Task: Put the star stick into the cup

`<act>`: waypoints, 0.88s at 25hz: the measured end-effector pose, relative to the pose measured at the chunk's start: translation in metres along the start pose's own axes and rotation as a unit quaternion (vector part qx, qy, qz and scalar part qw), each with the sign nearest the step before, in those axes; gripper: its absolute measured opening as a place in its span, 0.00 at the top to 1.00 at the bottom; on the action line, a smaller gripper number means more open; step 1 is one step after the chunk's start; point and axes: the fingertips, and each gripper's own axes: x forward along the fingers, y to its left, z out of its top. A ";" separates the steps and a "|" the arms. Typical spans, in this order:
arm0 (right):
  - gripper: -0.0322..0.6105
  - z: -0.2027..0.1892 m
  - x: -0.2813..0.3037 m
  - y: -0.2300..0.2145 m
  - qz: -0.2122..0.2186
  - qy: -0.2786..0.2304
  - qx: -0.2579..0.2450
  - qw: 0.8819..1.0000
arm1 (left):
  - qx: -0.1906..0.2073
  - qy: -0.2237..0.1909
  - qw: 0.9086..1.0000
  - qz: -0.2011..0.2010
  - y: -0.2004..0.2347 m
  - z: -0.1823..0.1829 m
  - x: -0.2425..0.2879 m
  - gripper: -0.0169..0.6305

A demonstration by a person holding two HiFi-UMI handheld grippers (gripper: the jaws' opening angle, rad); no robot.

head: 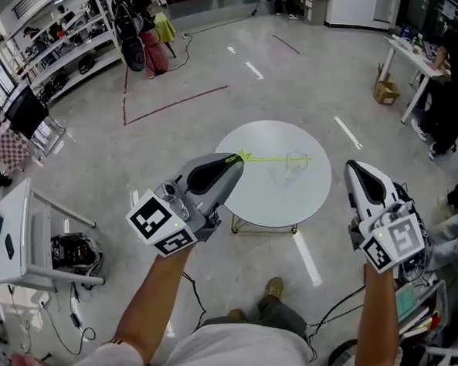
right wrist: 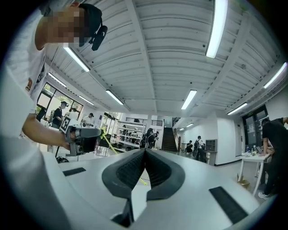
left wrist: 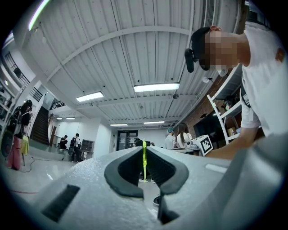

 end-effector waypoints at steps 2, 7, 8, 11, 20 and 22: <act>0.93 -0.003 0.010 -0.015 0.007 -0.002 0.000 1.000 | 0.004 0.006 1.000 0.004 0.009 -0.006 0.011 0.93; 0.93 -0.014 0.033 -0.056 0.027 -0.003 0.000 1.000 | 0.008 0.030 0.999 0.017 0.032 -0.026 0.049 0.93; 0.93 -0.018 0.036 -0.063 0.030 -0.002 0.001 1.000 | 0.008 0.036 0.999 0.018 0.036 -0.032 0.056 0.93; 0.93 -0.028 0.046 -0.087 0.040 0.002 0.003 0.999 | 0.010 0.059 0.998 0.023 0.044 -0.050 0.076 0.93; 0.93 -0.059 0.072 -0.128 0.076 0.018 0.009 0.997 | 0.014 0.135 0.990 0.036 0.066 -0.105 0.116 0.93; 0.93 -0.066 0.077 -0.133 0.084 0.023 0.010 0.996 | 0.012 0.150 0.988 0.036 0.069 -0.117 0.122 0.93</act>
